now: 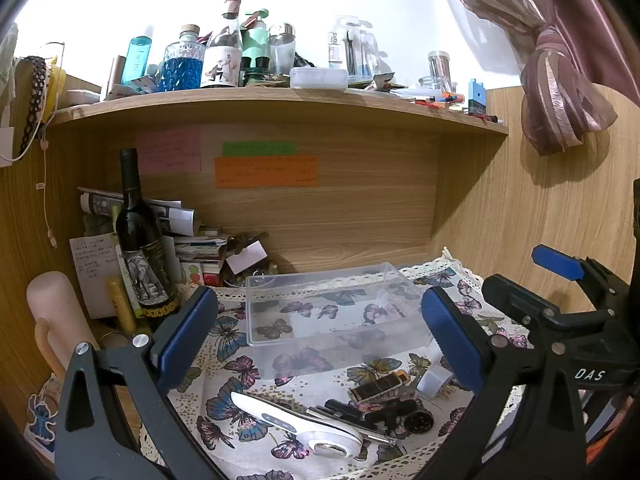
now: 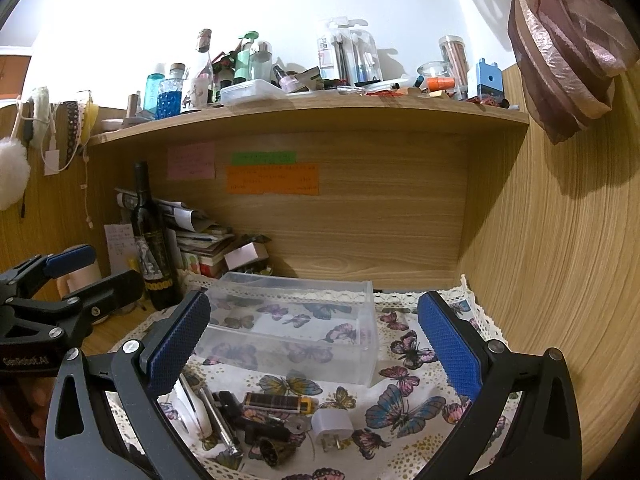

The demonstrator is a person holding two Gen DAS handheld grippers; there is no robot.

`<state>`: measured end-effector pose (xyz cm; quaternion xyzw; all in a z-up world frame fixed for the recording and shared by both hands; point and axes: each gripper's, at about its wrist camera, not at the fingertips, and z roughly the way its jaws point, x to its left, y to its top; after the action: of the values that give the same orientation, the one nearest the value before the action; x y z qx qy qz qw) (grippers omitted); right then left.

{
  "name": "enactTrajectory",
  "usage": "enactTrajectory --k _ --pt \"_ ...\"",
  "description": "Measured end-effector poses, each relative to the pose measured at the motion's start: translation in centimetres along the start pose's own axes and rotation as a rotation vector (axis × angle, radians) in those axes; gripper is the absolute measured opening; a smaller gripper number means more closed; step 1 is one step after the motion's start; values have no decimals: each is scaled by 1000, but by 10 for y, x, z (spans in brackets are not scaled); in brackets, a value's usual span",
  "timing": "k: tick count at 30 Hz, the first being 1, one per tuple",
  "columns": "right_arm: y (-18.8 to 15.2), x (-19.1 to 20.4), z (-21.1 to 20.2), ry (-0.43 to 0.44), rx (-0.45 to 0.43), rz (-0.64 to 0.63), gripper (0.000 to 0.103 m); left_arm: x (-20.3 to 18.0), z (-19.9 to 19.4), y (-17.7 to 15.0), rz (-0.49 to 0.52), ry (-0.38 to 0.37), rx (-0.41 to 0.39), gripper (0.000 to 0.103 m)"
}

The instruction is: Organize rigid objects

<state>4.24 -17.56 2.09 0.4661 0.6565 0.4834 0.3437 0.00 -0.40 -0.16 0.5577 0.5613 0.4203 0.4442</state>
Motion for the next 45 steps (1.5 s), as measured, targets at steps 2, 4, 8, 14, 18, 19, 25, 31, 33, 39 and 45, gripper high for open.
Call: enactTrajectory --k 2,4,8,14,18,19,25,31,33,39,45 --pt "1 0 -1 2 -3 2 103 0 0 0 0 -1 -1 103" --pt "2 0 -2 1 -4 2 103 0 -1 0 -1 -2 -1 103" --pt "2 1 -3 1 -9 2 103 -1 -1 1 1 0 -4 103" --pt "2 1 -3 2 -9 2 103 -3 -5 3 1 -1 -10 103" --pt "2 1 -3 1 -9 2 103 -3 -6 3 3 -5 -7 103" --pt "2 1 -3 2 -8 2 103 -3 -5 3 4 -5 -7 103" --pt "3 1 -4 -1 -5 5 103 -3 -5 5 6 -23 2 103" --pt "3 1 -3 0 -4 2 103 2 0 6 -17 -28 13 103" --pt "2 1 -3 2 -2 3 103 4 2 6 -27 -25 16 103" --pt "-7 -7 9 -3 34 17 103 5 10 0 -30 5 38 100" --pt "-29 -18 26 -10 129 22 96 4 32 -21 -34 22 140 91"
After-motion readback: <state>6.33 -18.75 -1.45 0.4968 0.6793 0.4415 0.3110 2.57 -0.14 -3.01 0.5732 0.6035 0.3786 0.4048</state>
